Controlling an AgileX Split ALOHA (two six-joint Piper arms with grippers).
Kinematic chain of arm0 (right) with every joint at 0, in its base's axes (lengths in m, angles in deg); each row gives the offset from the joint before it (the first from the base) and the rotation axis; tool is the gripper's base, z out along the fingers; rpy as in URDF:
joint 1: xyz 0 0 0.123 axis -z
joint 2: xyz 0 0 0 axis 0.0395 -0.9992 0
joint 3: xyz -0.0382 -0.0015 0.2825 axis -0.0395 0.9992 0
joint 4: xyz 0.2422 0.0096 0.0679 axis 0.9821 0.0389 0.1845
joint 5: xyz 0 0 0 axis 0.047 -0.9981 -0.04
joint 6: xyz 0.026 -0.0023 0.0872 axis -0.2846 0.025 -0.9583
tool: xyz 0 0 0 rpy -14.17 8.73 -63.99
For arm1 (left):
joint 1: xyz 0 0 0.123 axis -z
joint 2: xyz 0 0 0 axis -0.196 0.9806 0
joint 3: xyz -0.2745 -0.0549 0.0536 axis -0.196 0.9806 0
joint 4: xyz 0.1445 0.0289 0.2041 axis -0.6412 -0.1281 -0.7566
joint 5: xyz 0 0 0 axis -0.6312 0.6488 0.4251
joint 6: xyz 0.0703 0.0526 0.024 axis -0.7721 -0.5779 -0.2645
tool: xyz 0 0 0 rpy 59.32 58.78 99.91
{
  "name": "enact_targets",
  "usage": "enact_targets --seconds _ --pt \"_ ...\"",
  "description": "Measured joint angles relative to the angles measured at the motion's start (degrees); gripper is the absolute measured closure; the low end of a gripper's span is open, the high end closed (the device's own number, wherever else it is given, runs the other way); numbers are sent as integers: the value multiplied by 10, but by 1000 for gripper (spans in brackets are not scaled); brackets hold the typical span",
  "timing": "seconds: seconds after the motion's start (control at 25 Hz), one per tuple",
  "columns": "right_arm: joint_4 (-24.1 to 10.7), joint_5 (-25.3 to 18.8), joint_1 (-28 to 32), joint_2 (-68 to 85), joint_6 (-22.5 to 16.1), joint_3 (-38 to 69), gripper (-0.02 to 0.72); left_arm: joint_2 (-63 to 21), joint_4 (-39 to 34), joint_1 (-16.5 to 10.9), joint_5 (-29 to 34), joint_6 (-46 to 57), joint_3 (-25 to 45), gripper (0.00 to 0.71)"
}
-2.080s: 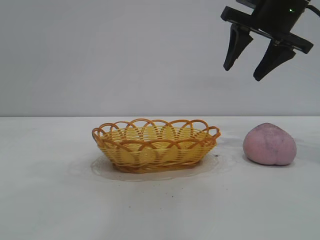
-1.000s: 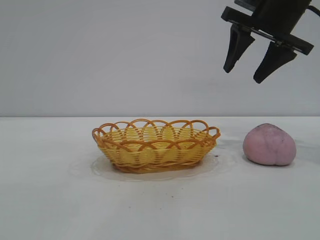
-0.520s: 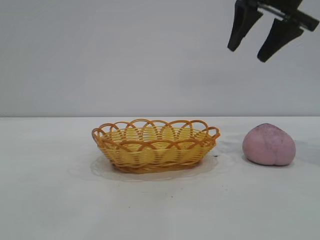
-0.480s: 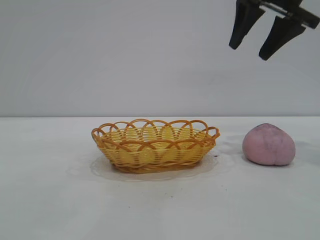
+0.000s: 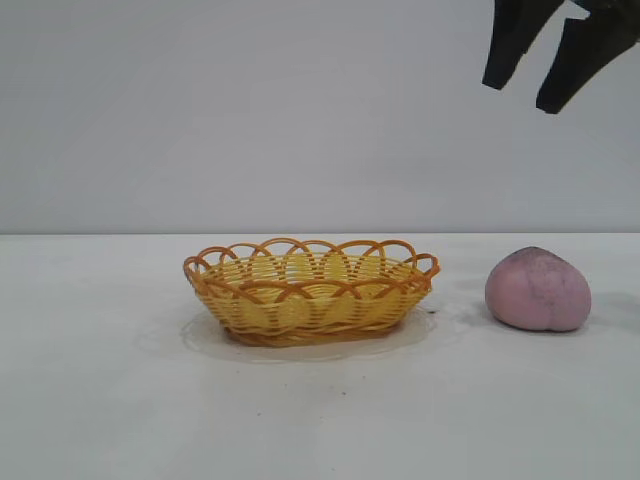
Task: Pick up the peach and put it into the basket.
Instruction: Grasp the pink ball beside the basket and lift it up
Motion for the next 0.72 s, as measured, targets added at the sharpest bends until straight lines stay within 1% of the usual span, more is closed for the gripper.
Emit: enact_targets --seconds 0.04,0.2,0.28,0.4,0.6,0.72 --pt "-4 0 0 0 -8 0 390 0 0 0 0 0 0 257" --pt "-28 -7 0 -1 -52 0 384 0 0 0 0 0 0 257" --pt "-39 -13 -5 -10 -68 0 384 0 0 0 0 0 0 257" --pt "-61 -15 -33 -31 -84 0 384 0 0 0 0 0 0 257" --pt "-125 -12 -88 -75 -138 0 384 0 0 0 0 0 0 257" --pt "-129 -1 -92 -104 -147 -1 384 0 0 0 0 0 0 257"
